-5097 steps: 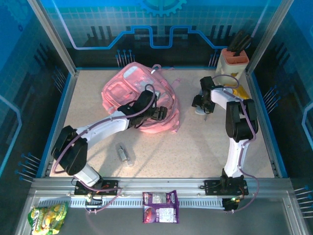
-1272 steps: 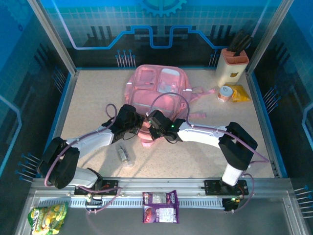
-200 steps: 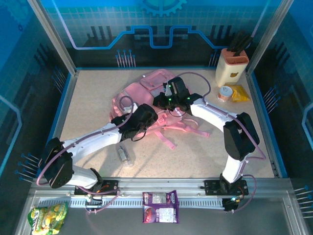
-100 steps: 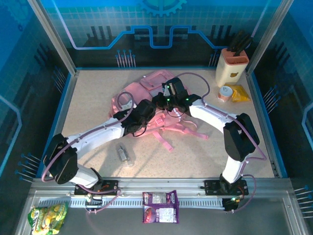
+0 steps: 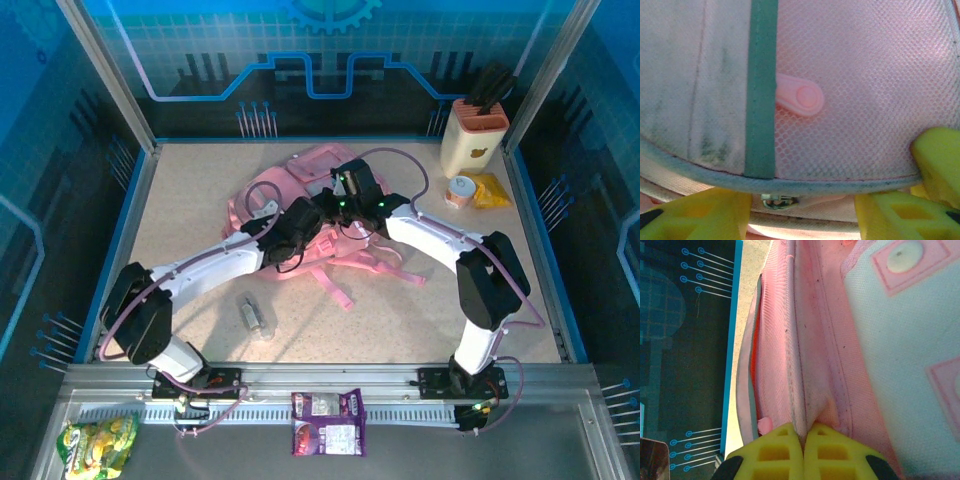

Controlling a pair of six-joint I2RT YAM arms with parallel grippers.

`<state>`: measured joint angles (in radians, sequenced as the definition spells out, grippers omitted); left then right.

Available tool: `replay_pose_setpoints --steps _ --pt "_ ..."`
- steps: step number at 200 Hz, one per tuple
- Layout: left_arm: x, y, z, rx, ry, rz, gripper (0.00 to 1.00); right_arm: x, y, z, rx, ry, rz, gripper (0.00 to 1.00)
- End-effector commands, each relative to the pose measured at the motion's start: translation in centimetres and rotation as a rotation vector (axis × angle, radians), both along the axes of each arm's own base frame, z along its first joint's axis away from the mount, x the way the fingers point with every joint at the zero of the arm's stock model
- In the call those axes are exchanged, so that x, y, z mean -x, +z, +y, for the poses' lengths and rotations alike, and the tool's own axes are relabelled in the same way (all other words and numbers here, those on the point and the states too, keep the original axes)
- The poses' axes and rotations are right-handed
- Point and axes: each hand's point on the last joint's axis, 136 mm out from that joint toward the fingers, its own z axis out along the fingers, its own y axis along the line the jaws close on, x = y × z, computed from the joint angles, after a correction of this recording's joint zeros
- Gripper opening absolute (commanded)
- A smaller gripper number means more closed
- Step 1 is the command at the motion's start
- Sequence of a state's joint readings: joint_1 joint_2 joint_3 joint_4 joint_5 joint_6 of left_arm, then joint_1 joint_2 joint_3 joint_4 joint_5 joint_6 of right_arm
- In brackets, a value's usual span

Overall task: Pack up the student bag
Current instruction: Unzip the student bag at the center of the table.

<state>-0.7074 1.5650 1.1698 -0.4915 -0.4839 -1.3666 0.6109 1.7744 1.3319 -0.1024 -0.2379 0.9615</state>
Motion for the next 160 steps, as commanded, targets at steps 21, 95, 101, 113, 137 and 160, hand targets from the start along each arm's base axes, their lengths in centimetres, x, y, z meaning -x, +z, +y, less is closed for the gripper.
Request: replay_pose_setpoints --steps 21,95,101,113,137,160 --pt "0.6 -0.2 3.1 -0.074 0.099 -0.002 0.45 0.6 8.0 1.5 -0.138 0.047 -0.193 0.0" --pt "-0.5 0.3 3.0 -0.09 0.038 -0.022 0.24 0.7 7.9 1.9 -0.137 0.054 -0.198 0.0" --pt "-0.6 0.4 3.0 -0.089 0.033 -0.023 0.24 0.8 7.9 1.9 -0.136 0.055 -0.199 0.0" --pt "-0.9 0.4 3.0 -0.088 0.019 -0.023 0.34 0.7 7.9 1.8 -0.133 0.053 -0.199 0.0" --pt "-1.6 1.0 2.8 -0.093 -0.006 -0.051 0.39 0.9 7.7 1.9 -0.129 0.057 -0.198 0.0" --pt "-1.7 1.3 3.5 -0.126 0.001 -0.058 0.32 0.8 7.5 1.9 -0.127 0.055 -0.198 0.0"
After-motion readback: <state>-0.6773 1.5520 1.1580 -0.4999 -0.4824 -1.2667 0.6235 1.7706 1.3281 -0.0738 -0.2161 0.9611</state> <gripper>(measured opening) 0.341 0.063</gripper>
